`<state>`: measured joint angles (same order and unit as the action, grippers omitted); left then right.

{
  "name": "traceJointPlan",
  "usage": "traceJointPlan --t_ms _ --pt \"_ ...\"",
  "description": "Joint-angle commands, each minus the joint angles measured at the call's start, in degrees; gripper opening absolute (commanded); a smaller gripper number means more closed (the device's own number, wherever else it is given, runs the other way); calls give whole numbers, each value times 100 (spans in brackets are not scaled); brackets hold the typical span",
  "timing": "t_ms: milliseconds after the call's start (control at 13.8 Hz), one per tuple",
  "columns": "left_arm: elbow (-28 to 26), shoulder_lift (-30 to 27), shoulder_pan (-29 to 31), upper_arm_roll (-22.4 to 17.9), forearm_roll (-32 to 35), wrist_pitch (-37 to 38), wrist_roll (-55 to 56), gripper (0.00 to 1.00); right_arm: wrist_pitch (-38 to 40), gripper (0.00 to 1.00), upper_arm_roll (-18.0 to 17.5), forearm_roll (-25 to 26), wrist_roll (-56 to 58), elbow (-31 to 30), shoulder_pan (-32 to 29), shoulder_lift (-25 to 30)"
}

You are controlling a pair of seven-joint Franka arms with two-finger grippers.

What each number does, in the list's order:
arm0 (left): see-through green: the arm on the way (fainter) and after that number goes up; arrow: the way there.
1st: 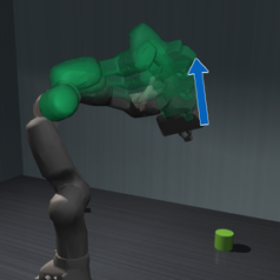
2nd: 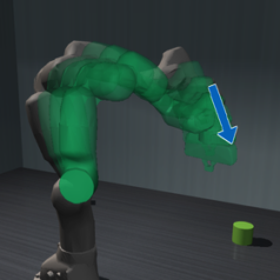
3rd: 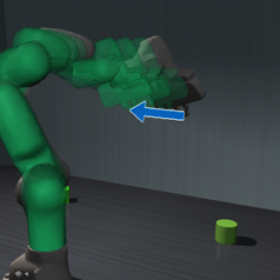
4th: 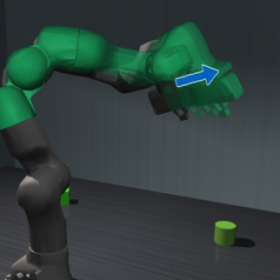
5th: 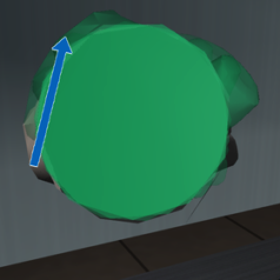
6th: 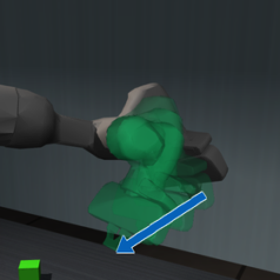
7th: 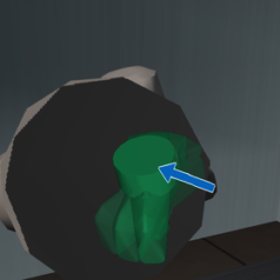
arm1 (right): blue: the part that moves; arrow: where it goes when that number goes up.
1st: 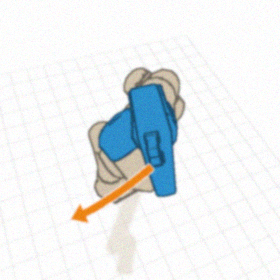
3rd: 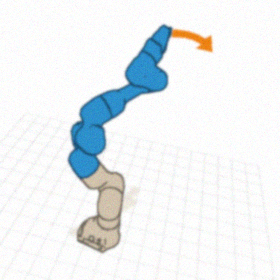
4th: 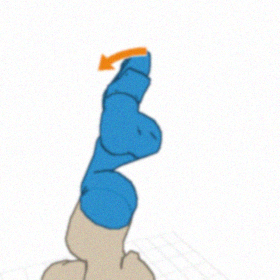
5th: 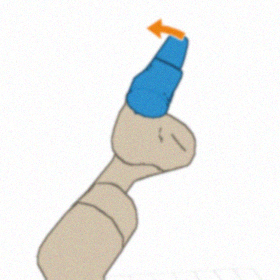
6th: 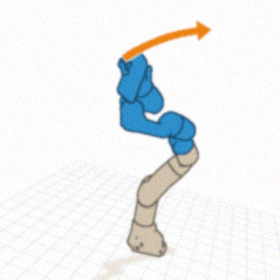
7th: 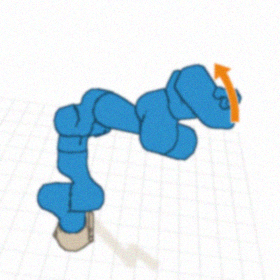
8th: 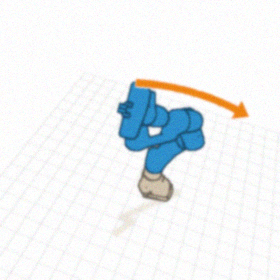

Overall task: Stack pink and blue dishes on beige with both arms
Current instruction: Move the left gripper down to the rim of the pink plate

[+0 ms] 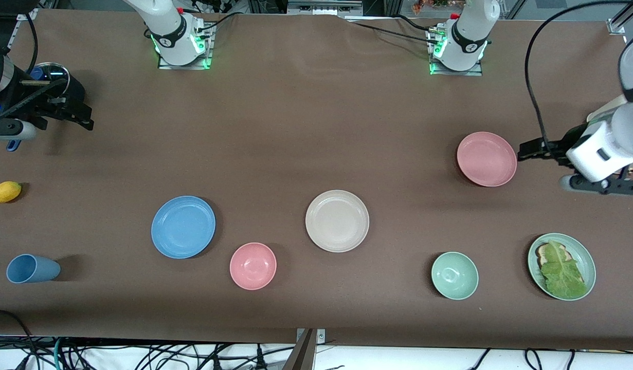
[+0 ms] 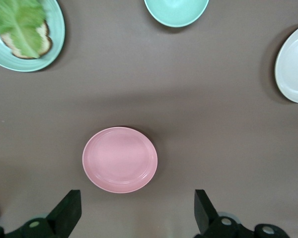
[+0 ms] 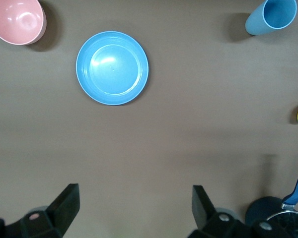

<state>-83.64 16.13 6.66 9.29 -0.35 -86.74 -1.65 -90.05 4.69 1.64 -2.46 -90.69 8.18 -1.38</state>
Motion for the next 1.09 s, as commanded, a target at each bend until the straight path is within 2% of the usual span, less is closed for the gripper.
traceJointPlan --t_ms 0,217,362,579,796,1014 --pt "182 363 -34 12 8 -36 -125 100 75 100 -30 -94 -61 104 -36 -21" --pt "-72 584 45 -6 -44 -18 -72 100 58 100 -30 -94 -61 104 -36 -21" --pt "-729 479 229 -50 -80 -560 -142 100 40 100 -30 -94 -61 113 -36 -21" --pt "-1845 -91 397 -93 -97 -1273 -168 100 31 100 -30 -85 -61 113 -36 -29" --pt "-2856 -593 467 -408 -280 -1827 -492 100 23 100 -21 -85 -52 113 -53 -29" --pt "-3534 -603 511 -796 -659 -2451 -1300 100 23 100 -21 -85 -44 113 -80 -38"
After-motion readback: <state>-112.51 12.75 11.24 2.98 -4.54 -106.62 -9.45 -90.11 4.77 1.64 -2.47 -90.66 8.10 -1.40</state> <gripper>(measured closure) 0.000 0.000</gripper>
